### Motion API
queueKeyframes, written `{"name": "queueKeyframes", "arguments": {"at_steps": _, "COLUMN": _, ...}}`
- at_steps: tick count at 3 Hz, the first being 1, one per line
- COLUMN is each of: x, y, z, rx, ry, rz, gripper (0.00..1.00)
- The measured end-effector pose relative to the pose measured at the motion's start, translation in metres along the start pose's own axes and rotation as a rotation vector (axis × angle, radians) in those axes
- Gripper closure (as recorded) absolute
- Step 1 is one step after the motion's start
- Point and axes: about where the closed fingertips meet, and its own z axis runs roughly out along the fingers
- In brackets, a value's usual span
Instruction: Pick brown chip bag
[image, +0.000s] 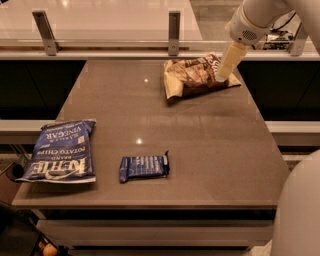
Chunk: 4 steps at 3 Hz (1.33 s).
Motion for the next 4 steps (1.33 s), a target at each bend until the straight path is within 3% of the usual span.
{"name": "queueKeyframes", "arguments": {"at_steps": 2, "x": -0.020, "y": -0.012, "z": 0.071, "rx": -0.077, "ry": -0.030, "rz": 0.022, "gripper": 0.00}}
{"name": "queueKeyframes", "arguments": {"at_steps": 4, "x": -0.034, "y": 0.002, "z": 0.126, "rx": -0.178, "ry": -0.052, "rz": 0.023, "gripper": 0.00}}
